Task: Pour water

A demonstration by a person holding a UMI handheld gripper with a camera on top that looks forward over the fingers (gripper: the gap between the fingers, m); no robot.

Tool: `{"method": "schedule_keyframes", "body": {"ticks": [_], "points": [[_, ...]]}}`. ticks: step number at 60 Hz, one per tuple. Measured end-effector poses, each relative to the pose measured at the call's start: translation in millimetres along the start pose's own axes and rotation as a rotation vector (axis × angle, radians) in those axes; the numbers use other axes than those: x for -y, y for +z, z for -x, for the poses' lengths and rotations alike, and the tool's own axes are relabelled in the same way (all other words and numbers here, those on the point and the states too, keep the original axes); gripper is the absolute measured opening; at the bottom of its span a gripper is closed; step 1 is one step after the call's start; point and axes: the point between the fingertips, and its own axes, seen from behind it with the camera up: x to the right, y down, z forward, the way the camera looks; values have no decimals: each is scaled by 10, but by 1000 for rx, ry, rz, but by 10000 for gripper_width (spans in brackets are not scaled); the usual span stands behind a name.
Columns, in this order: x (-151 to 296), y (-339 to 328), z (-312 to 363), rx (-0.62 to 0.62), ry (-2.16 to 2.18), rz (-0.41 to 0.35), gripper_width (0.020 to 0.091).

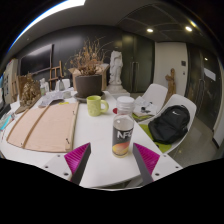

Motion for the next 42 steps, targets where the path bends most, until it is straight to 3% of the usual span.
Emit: {"method": "schedule_keyframes", "body": {"ticks": [12, 19, 23, 29, 38, 42], "points": [[149, 648, -335, -1, 35, -67, 810], [171, 843, -270, 28, 35, -96, 650], [216, 934, -293, 21, 6, -115, 447], [235, 969, -284, 14, -4, -116, 406], [245, 1001, -315, 3, -16, -90, 272], [269, 1021, -333, -16, -43, -80, 253]]}}
